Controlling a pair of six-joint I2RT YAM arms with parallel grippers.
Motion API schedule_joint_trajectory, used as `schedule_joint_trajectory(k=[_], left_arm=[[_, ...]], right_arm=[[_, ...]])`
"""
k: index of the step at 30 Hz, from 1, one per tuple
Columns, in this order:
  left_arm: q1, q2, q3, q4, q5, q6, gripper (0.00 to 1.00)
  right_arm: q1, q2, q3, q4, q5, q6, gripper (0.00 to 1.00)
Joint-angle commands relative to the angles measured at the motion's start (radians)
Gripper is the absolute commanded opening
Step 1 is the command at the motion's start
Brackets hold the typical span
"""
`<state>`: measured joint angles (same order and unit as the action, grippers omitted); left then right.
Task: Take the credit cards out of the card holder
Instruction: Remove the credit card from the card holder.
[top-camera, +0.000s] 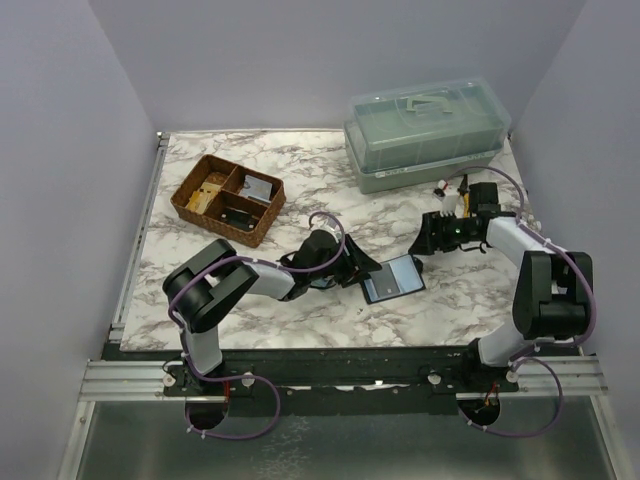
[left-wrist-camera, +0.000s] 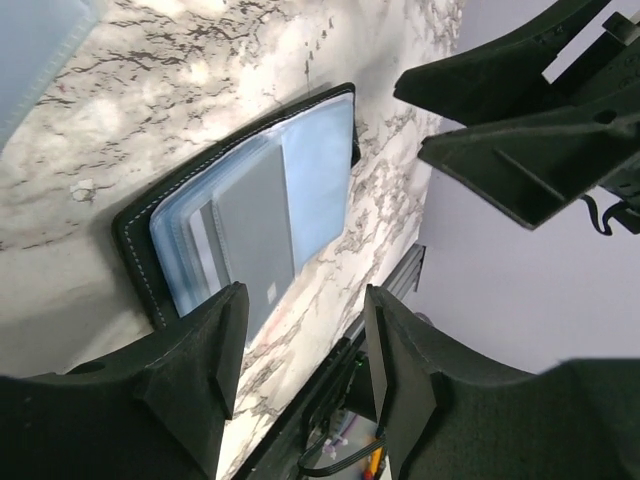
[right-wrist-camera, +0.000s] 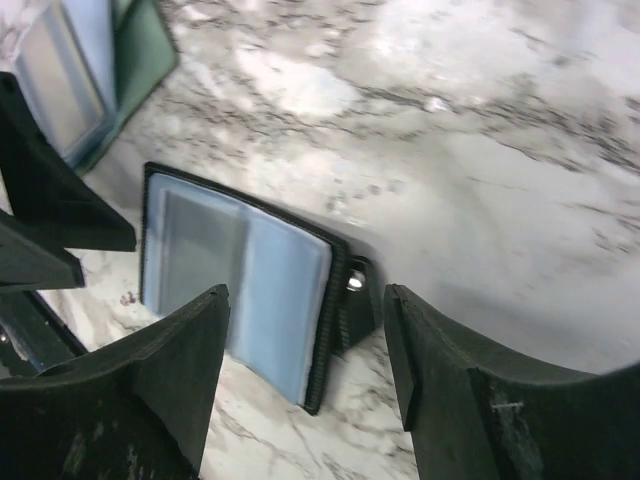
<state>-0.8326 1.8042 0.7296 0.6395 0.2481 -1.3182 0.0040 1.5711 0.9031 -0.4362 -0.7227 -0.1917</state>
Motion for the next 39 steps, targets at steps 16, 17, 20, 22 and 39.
schedule_joint_trajectory(k=[16,17,20,22,39], left_arm=[[-0.004,0.068,0.043,-0.023,-0.004,0.067,0.54],[-0.004,0.071,0.046,-0.023,-0.005,0.065,0.54],[-0.003,0.077,0.043,-0.024,-0.018,0.054,0.53],[-0.003,0.079,0.041,-0.024,-0.022,0.042,0.52],[0.000,-0.013,0.012,-0.019,-0.011,0.079,0.54]], right_arm=[[-0.040,0.203,0.078,-0.115,-0.242,-0.100,0.51],[-0.038,0.205,0.077,-0.116,-0.253,-0.100,0.47],[-0.036,0.216,0.082,-0.119,-0.275,-0.099,0.39],[-0.036,0.220,0.084,-0.120,-0.280,-0.101,0.31],[-0.035,0.182,0.061,-0.091,-0.282,-0.087,0.00]])
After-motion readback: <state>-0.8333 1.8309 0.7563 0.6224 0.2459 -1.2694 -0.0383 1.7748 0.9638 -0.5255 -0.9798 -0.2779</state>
